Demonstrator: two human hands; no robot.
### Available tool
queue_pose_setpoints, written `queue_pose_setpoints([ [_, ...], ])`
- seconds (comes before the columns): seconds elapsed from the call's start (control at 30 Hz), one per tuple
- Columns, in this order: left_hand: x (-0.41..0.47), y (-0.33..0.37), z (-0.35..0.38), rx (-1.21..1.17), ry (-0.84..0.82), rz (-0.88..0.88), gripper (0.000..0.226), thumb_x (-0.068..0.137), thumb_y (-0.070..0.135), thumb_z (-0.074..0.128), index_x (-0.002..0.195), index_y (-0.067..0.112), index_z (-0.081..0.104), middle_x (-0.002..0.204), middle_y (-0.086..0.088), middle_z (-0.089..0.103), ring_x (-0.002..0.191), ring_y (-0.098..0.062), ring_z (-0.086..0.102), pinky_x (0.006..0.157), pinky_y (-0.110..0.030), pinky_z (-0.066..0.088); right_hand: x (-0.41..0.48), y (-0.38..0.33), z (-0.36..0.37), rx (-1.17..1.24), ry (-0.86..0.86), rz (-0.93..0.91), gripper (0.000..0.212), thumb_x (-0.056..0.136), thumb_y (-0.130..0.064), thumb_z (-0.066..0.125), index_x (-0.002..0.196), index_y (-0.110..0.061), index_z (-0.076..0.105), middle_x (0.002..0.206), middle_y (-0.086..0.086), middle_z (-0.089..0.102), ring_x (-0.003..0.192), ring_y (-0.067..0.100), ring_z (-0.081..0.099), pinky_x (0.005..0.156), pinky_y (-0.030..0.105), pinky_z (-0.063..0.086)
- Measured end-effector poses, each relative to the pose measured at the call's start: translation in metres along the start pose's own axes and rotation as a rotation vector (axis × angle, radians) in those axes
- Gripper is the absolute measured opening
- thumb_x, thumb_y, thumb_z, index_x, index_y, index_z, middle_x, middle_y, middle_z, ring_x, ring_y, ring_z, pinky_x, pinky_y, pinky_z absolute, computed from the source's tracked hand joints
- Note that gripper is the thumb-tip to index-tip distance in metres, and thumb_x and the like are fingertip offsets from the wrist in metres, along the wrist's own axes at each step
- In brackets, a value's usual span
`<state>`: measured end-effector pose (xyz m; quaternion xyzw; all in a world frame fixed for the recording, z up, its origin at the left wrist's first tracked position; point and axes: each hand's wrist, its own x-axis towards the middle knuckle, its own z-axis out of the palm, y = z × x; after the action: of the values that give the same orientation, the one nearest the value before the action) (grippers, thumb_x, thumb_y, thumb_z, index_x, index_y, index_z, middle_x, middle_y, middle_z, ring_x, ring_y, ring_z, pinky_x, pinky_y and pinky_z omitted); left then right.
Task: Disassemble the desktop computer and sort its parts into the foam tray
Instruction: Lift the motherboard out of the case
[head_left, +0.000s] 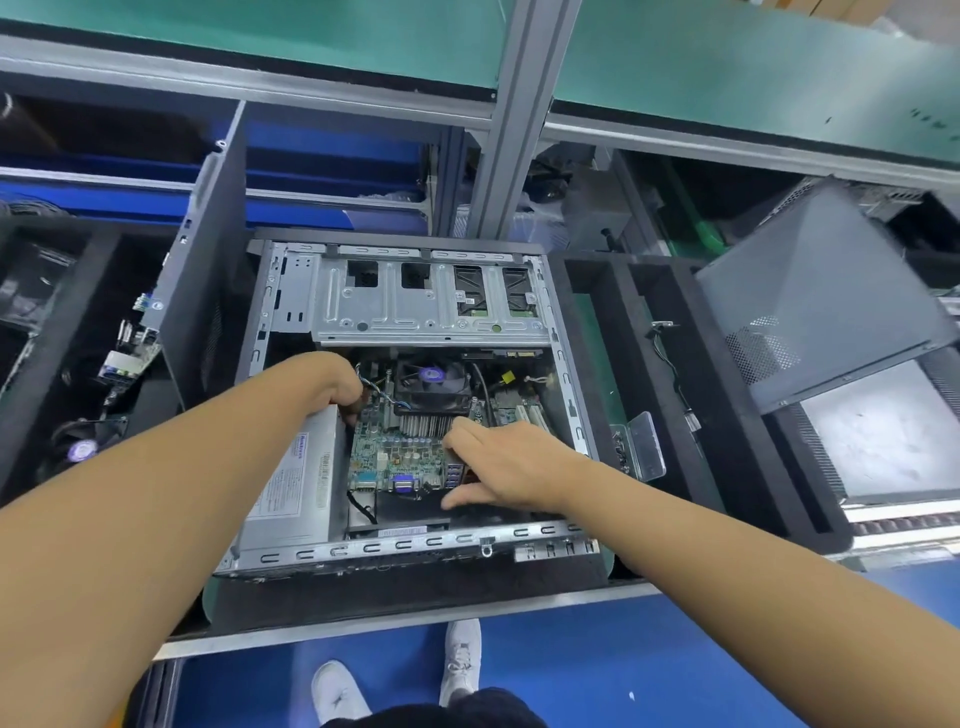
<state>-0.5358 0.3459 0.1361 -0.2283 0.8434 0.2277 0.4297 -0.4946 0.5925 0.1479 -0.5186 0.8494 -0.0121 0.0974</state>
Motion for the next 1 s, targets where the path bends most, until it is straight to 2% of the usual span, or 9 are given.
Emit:
queue_pose_setpoints([
  [0.07,-0.003,0.003,0.001,0.071,-0.017,-0.002,0.045,0.094,0.005,0.062,0.137,-0.006,0.049,0.151,-0.019,0.038,0.134,-0.037,0.039,0.105,-0.041,0.038,0.001,0.0,0.003,0.042,-0.013,0.006,0.051,0.096,-0.058,0.042,0.111,-0.01,0.046,0.102,0.002,0.049,0.053,0.017,0.04,0.047,0.03,0.027],
  [0.13,0.002,0.002,0.0,0.137,-0.024,0.02,0.05,0.092,0.006,0.066,0.138,-0.005,0.048,0.149,-0.019,0.038,0.13,-0.037,0.041,0.103,-0.042,0.04,0.003,-0.002,0.004,0.064,0.0,0.034,0.045,0.096,-0.056,0.048,0.11,-0.013,0.045,0.101,0.0,0.051,0.058,0.019,0.047,0.05,0.031,0.03],
  [0.2,0.005,-0.001,-0.003,0.173,-0.024,0.049,0.037,0.09,0.008,0.068,0.125,-0.002,0.058,0.142,-0.019,0.044,0.117,-0.035,0.049,0.094,-0.04,0.046,0.006,-0.005,0.005,0.049,-0.001,0.049,0.043,0.094,-0.055,0.052,0.106,-0.015,0.044,0.098,0.0,0.053,0.059,0.021,0.05,0.05,0.033,0.037],
  [0.27,0.01,-0.006,-0.004,0.185,0.007,0.084,0.01,0.09,0.011,0.069,0.093,0.002,0.066,0.127,-0.018,0.055,0.094,-0.028,0.055,0.075,-0.033,0.049,0.008,-0.01,0.005,0.019,-0.008,0.027,0.042,0.094,-0.054,0.053,0.103,-0.014,0.044,0.094,0.0,0.052,0.057,0.022,0.051,0.048,0.034,0.041],
  [0.3,0.011,-0.009,-0.004,0.194,0.02,0.102,0.01,0.09,0.013,0.068,0.086,0.005,0.067,0.119,-0.017,0.06,0.086,-0.025,0.057,0.068,-0.032,0.05,0.008,-0.012,0.006,0.008,-0.005,0.009,0.041,0.094,-0.052,0.054,0.102,-0.013,0.044,0.092,0.001,0.051,0.055,0.021,0.049,0.046,0.033,0.04],
  [0.43,0.019,-0.016,-0.006,0.156,0.014,0.172,0.025,0.097,0.015,0.058,0.11,-0.003,0.069,0.12,-0.021,0.063,0.116,-0.033,0.06,0.097,-0.041,0.048,0.006,-0.019,0.004,-0.068,-0.001,-0.053,0.039,0.095,-0.048,0.055,0.103,-0.011,0.044,0.094,0.001,0.048,0.05,0.014,0.041,0.037,0.029,0.033],
  [0.63,0.012,-0.019,-0.008,0.076,-0.011,0.154,0.022,0.094,0.01,0.06,0.073,0.007,0.067,0.11,-0.018,0.063,0.095,-0.031,0.061,0.08,-0.039,0.051,0.005,-0.014,-0.007,-0.021,-0.022,-0.011,0.042,0.094,-0.055,0.051,0.101,-0.015,0.042,0.094,-0.001,0.05,0.054,0.018,0.045,0.045,0.032,0.038],
  [0.77,0.008,-0.022,-0.017,-0.103,-0.038,0.105,0.021,0.094,0.011,0.057,0.077,0.005,0.07,0.106,-0.015,0.068,0.085,-0.026,0.056,0.074,-0.035,0.047,0.003,-0.011,-0.011,0.007,-0.016,0.047,0.044,0.094,-0.058,0.049,0.103,-0.016,0.042,0.095,-0.002,0.051,0.058,0.02,0.047,0.05,0.031,0.028],
  [1.0,-0.001,-0.022,-0.016,-0.141,-0.009,0.061,0.017,0.093,0.014,0.059,0.081,0.007,0.068,0.093,-0.01,0.066,0.074,-0.022,0.056,0.059,-0.029,0.042,-0.003,-0.018,-0.012,0.085,0.03,0.118,0.039,0.092,-0.059,0.052,0.101,-0.022,0.041,0.086,-0.013,0.037,0.057,0.015,0.041,0.051,0.032,0.035],
])
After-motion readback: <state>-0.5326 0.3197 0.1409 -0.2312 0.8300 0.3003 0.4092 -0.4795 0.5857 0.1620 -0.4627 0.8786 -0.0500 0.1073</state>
